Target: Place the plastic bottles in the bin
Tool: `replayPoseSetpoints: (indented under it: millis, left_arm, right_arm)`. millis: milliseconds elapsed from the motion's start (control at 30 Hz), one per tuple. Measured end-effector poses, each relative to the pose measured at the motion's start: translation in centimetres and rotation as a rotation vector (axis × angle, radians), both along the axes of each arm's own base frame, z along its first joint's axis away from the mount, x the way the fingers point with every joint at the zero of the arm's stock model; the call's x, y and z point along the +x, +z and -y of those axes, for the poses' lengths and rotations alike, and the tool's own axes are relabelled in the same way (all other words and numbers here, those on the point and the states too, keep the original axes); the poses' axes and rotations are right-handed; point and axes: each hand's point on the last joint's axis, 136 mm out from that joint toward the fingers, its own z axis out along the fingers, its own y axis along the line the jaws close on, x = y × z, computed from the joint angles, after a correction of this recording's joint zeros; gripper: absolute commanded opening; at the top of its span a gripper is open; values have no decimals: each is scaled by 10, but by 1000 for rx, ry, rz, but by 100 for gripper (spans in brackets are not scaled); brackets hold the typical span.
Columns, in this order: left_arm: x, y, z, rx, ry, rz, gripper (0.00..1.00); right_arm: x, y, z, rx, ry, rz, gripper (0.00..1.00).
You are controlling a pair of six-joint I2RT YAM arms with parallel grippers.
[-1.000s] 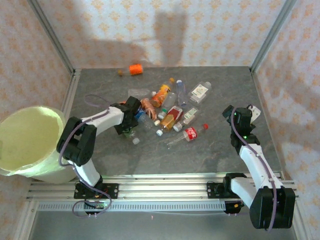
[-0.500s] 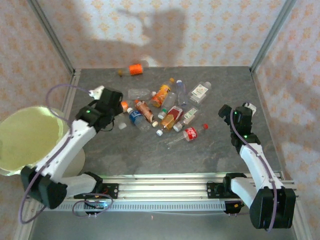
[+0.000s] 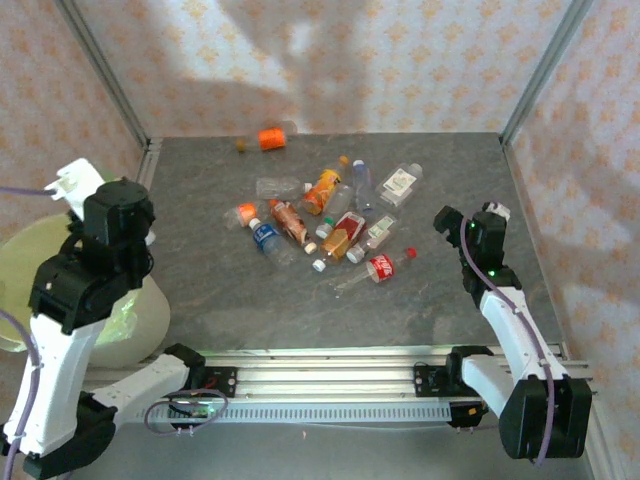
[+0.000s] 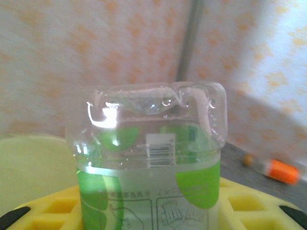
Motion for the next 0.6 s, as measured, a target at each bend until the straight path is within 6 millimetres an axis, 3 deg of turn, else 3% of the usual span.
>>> replayPoseSetpoints:
  millis: [167, 300, 367, 600]
  left_arm:
    - [-35, 9, -32, 109, 179, -51, 51]
    - [-55, 2, -49, 115, 280, -86, 51]
    - [-54, -8, -51, 99, 294, -110, 51]
    - [-33, -78, -78, -89, 373, -286, 50]
  right_arm:
    - [5, -4, -2, 9, 9, -4, 99]
    - [7, -9, -4, 20, 19, -16, 99]
    - [7, -9, -5, 25, 21, -16, 100]
    - [7, -8, -8, 31, 35, -14, 100]
